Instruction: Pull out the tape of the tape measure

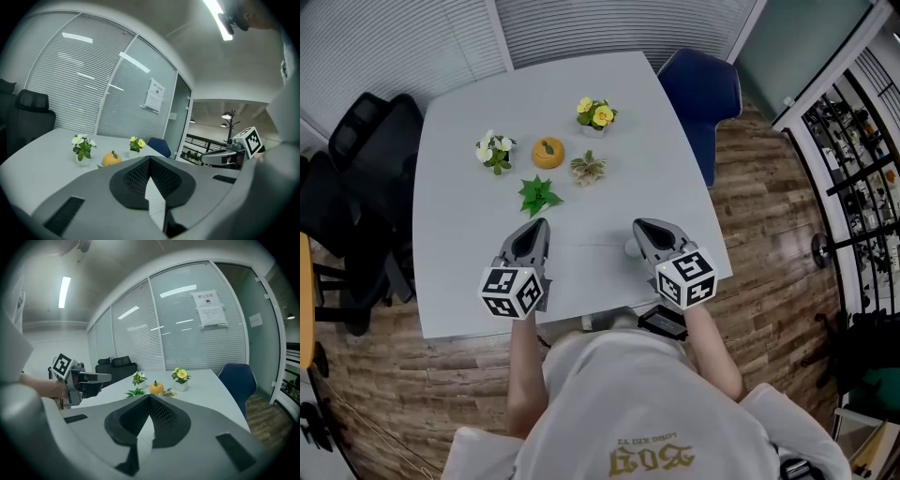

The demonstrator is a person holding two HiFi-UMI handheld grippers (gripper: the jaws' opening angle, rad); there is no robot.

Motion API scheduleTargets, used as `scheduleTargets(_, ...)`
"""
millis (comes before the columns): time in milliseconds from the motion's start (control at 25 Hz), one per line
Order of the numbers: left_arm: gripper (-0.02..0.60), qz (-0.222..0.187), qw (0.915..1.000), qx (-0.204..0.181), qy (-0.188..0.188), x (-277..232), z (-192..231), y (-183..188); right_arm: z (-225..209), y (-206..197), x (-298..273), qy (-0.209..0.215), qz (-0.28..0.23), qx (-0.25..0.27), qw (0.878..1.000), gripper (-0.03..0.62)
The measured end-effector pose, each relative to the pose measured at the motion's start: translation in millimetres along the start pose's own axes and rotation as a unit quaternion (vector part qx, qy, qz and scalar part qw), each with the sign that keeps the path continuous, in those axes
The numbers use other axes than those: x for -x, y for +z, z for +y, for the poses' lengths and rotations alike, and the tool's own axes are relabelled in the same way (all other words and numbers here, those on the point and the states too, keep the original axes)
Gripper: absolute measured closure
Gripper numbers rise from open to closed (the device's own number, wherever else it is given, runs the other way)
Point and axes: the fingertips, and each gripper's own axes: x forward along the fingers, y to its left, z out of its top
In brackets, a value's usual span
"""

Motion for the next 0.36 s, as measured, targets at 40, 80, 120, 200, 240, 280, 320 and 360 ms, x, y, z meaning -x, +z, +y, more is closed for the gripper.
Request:
scheduleTargets(40,0.578,0.0,1.0,0.001,0.0,-0.2,0.4,0.5,-1.6,0.5,0.3,-0.002,0.0,0.0,1.0,0.579)
scheduleTargets(80,0.578,-0.001,1.0,0.001,-0.001,-0.2,0.8,0.8,-2.9,0.9,0.5,-0.003,0.0,0.0,1.0,0.579)
scheduleTargets(120,0.578,-0.001,1.0,0.002,-0.001,-0.2,1.2,0.8,-3.9,1.2,0.9,-0.004,0.0,0.0,1.0,0.579)
scheduleTargets(200,0.578,0.0,1.0,0.002,-0.002,-0.7,1.2,0.4,-5.7,1.5,1.5,-0.006,0.0,-0.001,1.0,0.579)
scheduleTargets(240,0.578,0.001,1.0,0.002,-0.003,-1.4,0.7,0.2,-6.6,1.5,1.9,-0.007,-0.001,-0.002,1.0,0.579)
scheduleTargets(280,0.578,0.001,1.0,0.001,-0.004,-2.3,0.2,0.0,-7.5,1.3,2.3,-0.008,-0.001,-0.003,1.0,0.579)
scheduleTargets(320,0.578,0.002,1.0,0.0,-0.005,-3.2,-0.4,0.0,-8.5,0.9,2.8,-0.009,-0.001,-0.005,1.0,0.579)
scheduleTargets(360,0.578,0.002,1.0,0.0,-0.006,-4.2,-1.0,-0.1,-9.6,0.5,3.2,-0.01,-0.001,-0.006,1.0,0.579)
